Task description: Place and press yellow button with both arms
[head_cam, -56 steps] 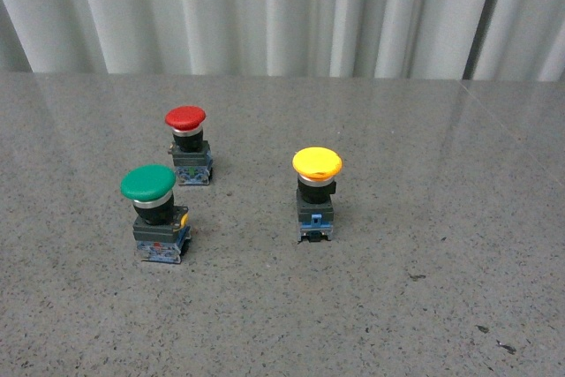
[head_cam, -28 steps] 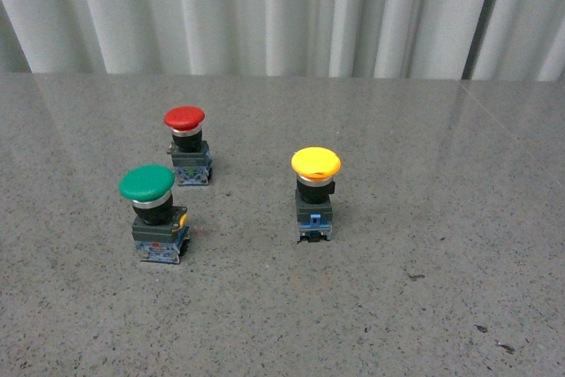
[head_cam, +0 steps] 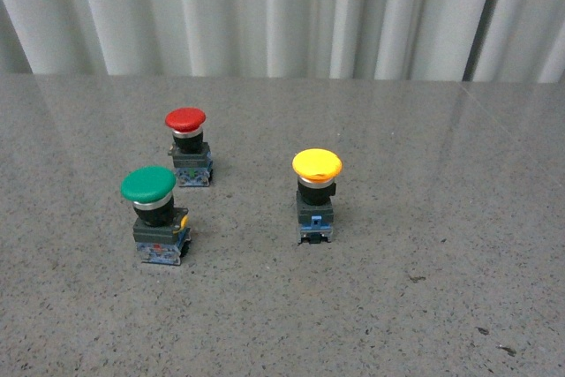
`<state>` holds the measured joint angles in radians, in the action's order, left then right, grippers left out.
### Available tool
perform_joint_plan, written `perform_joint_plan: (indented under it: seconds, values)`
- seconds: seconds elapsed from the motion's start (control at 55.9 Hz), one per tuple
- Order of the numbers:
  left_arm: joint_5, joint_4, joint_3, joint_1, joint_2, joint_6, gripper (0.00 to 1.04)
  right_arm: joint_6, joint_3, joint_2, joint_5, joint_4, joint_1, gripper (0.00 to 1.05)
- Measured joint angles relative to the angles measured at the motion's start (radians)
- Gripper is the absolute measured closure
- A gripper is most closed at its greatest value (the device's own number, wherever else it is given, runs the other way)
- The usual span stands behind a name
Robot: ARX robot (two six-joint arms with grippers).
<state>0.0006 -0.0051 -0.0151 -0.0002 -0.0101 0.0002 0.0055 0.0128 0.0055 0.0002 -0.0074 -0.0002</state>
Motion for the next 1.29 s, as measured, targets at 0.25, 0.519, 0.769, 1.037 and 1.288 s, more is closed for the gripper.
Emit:
perform_joint_plan:
  seconds: [0.25,0.519,0.769,1.037,1.288]
  values:
    - [-0.001,0.001,0.000,0.000,0.000,0.000,0.07,0.000,0.000,-0.001,-0.001,0.002,0.000,0.50]
    - [-0.001,0.001,0.000,0.000,0.000,0.000,0.07,0.000,0.000,-0.001,-0.001,0.003,0.000,0.09]
    - [-0.001,0.001,0.000,0.000,0.000,0.000,0.07,0.000,0.000,-0.001,0.000,0.003,0.000,0.06]
    - [-0.001,0.001,0.000,0.000,0.000,0.000,0.07,0.000,0.000,-0.001,-0.001,0.003,0.000,0.06]
    - [-0.001,0.001,0.000,0.000,0.000,0.000,0.07,0.000,0.000,-0.001,-0.001,0.003,0.000,0.06]
